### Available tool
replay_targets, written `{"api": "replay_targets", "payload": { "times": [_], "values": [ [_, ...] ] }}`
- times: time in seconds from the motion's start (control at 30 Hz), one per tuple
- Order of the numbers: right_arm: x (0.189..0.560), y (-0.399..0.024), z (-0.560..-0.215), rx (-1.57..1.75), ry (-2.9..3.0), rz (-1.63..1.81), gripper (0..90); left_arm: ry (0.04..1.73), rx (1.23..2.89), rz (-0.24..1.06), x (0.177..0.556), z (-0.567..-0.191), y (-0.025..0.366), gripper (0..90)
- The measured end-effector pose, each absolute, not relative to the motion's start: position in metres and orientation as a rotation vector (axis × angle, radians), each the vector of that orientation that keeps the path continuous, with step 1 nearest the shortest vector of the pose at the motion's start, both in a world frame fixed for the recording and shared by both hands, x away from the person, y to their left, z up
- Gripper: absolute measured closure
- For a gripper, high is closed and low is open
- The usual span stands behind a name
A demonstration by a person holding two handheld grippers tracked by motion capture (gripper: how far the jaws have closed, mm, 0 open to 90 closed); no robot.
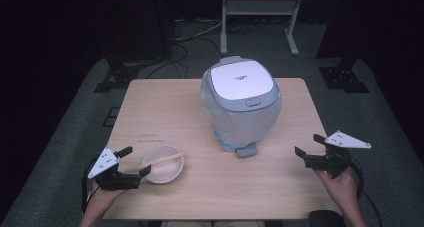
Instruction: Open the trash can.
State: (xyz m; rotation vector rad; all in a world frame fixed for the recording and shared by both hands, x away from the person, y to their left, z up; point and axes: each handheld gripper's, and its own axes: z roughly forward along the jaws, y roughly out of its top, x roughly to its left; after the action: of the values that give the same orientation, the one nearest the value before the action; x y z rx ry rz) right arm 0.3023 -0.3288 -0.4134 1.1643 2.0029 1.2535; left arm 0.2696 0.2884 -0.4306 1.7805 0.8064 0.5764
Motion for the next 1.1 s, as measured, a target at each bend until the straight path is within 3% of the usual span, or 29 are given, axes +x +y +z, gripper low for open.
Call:
{"api": "replay_targets", "payload": {
  "times": [0.33,0.4,0.47,0.53,0.73,1.1],
  "values": [
    [0.349,-0.308,-0.399,1.166,2.069,1.22,14.6,0.795,1.771,0.568,0.267,-0.43,0.29,3.0],
    [0.36,-0.305,-0.395,1.159,2.08,1.205,21.8,0.789,1.773,0.566,0.267,-0.43,0.29,3.1],
    [0.365,-0.304,-0.393,1.161,2.081,1.202,23.5,0.787,1.773,0.566,0.267,-0.43,0.29,3.1],
    [0.38,-0.304,-0.388,1.177,2.065,1.198,36.8,0.787,1.779,0.558,0.267,-0.431,0.29,3.1],
    [0.414,-0.308,-0.38,1.212,2.047,1.196,45.5,0.779,1.783,0.545,0.268,-0.433,0.288,3.1],
    [0.476,-0.285,-0.379,1.216,2.05,1.196,44.1,0.773,1.801,0.528,0.268,-0.435,0.286,3.1]
  ]
}}
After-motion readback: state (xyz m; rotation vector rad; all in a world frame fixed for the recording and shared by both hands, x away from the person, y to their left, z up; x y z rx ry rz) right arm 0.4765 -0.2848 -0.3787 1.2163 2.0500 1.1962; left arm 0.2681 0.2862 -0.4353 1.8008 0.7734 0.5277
